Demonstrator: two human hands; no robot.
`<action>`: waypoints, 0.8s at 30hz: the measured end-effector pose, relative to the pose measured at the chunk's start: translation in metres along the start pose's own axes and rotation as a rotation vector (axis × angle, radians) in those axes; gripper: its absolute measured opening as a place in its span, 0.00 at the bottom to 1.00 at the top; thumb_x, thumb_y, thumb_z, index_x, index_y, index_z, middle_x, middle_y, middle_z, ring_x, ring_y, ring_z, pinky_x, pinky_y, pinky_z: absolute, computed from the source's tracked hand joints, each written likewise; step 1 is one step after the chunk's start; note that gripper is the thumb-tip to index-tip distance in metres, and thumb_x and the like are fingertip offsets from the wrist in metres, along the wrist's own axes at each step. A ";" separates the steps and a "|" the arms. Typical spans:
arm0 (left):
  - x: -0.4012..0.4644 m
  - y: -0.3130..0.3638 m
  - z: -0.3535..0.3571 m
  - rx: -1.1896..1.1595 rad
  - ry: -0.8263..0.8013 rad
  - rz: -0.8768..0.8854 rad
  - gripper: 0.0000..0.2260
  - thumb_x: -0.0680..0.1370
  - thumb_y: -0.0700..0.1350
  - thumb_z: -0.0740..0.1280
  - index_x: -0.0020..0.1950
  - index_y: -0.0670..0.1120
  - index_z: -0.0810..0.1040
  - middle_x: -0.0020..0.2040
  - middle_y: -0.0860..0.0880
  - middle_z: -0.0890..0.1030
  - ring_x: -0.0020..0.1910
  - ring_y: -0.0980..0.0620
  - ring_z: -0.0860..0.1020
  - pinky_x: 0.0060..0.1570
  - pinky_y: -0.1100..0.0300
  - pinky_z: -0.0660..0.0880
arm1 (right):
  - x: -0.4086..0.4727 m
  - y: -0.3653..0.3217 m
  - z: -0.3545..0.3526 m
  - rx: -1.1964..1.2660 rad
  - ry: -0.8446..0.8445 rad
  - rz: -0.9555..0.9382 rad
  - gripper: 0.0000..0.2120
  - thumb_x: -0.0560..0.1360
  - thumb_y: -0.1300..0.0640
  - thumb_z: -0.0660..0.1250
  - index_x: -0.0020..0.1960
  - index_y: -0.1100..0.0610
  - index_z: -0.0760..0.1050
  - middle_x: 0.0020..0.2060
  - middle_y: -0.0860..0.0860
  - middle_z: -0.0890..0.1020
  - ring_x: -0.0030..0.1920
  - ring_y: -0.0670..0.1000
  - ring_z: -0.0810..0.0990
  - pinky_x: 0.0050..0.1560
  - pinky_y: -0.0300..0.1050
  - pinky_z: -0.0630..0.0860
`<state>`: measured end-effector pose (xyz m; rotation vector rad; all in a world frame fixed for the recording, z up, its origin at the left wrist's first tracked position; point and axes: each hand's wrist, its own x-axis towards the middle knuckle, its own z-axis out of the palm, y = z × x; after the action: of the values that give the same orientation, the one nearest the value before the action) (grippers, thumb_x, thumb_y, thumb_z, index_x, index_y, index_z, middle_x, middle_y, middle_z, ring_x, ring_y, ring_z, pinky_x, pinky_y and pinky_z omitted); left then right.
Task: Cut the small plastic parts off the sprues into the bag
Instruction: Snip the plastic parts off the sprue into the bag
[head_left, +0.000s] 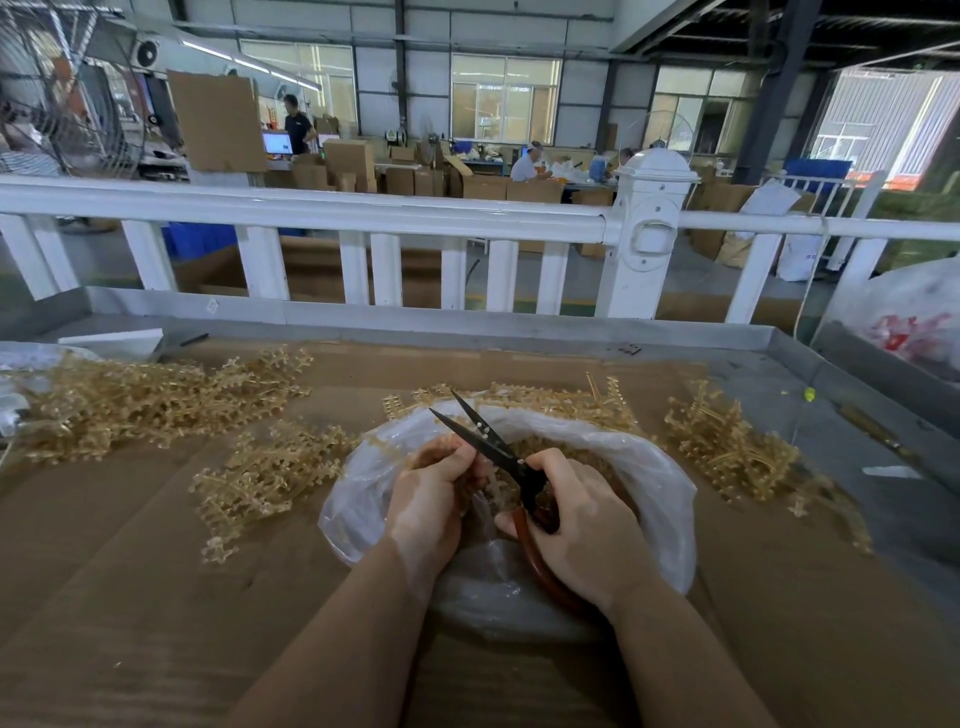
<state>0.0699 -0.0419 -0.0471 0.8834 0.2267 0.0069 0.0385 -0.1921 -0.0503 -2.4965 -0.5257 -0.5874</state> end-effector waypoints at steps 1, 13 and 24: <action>0.000 0.000 0.000 0.006 -0.010 -0.005 0.03 0.77 0.34 0.64 0.45 0.40 0.75 0.35 0.44 0.81 0.33 0.49 0.82 0.34 0.57 0.79 | 0.000 0.000 0.000 0.002 0.004 0.000 0.24 0.70 0.39 0.67 0.60 0.51 0.72 0.53 0.46 0.80 0.55 0.46 0.76 0.56 0.39 0.72; 0.000 0.000 0.000 -0.031 -0.052 -0.010 0.05 0.76 0.33 0.64 0.50 0.38 0.75 0.42 0.39 0.77 0.42 0.42 0.76 0.50 0.49 0.75 | 0.001 0.000 0.002 0.012 0.029 -0.005 0.21 0.71 0.44 0.71 0.59 0.54 0.73 0.49 0.47 0.82 0.51 0.46 0.80 0.53 0.39 0.76; 0.005 -0.003 -0.007 -0.165 -0.048 0.042 0.07 0.76 0.37 0.65 0.54 0.41 0.74 0.40 0.43 0.78 0.39 0.47 0.77 0.44 0.55 0.78 | -0.001 -0.003 0.000 0.013 0.032 -0.025 0.23 0.69 0.36 0.66 0.57 0.51 0.75 0.49 0.45 0.82 0.50 0.44 0.80 0.50 0.31 0.71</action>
<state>0.0736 -0.0375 -0.0545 0.7226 0.1603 0.0427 0.0360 -0.1899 -0.0495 -2.4674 -0.5475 -0.6296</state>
